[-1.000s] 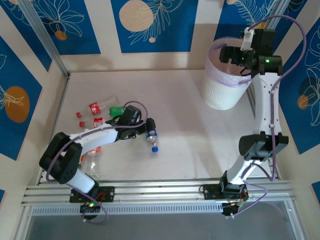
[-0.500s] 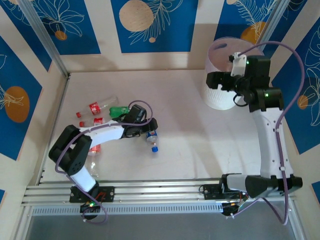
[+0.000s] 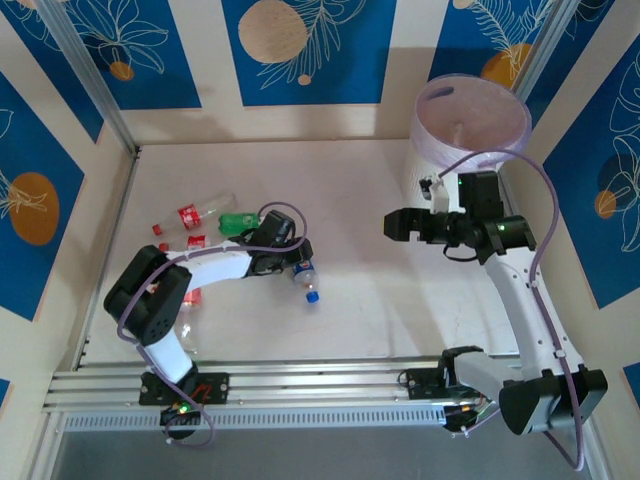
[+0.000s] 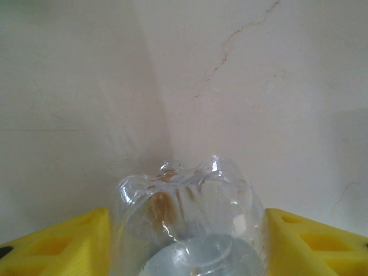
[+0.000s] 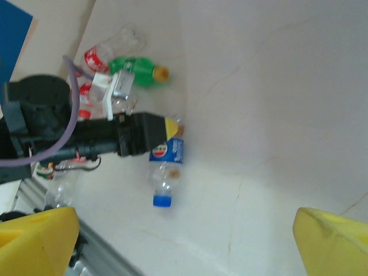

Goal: Put the plastic bottles in the bin

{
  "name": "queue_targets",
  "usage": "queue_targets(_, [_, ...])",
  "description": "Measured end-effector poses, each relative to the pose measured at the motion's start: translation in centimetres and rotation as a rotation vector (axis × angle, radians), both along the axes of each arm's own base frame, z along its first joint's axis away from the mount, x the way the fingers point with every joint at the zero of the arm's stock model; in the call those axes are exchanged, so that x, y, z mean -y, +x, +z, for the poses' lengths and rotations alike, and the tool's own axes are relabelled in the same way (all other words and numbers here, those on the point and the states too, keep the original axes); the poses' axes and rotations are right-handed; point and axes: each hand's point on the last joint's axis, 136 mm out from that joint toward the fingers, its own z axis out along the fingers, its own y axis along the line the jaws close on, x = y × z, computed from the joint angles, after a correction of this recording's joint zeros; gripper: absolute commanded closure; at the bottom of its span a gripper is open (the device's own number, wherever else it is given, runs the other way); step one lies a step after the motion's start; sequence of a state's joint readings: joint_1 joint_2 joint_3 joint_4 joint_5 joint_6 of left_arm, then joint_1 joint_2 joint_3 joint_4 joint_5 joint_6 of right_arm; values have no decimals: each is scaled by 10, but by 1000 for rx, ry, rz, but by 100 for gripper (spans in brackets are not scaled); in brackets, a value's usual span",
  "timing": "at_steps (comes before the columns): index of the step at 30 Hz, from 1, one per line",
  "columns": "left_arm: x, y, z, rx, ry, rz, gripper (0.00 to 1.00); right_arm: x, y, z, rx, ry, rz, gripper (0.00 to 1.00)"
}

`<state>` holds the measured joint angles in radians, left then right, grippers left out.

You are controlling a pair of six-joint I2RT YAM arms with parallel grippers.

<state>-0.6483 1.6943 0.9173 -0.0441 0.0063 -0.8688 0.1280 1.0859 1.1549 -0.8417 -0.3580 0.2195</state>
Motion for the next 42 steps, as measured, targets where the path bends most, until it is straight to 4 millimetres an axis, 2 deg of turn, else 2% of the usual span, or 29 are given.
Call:
queue_targets(6, [4,0,1,-3,-17,-7,44,-24,-18,-26,-87,38,81,5])
queue_targets(11, [16,0,11,-5,-71,-42,43,-41,-20,-42,-134,65,138,5])
queue_targets(18, [43,1,54,32,-248,-104,41,-71,-16,-72,-209,91,215,5])
queue_targets(24, [58,3,94,91,-379,-127,41,-96,-15,-93,-256,111,269,7])
queue_targets(29, [66,6,113,118,-462,-130,41,-116,-13,-106,-279,125,308,9])
queue_targets(35, [69,6,119,127,-521,-125,41,-129,-4,-119,-306,151,310,17])
queue_targets(42, [67,3,112,111,-527,-112,39,-134,1,-116,-302,174,306,32])
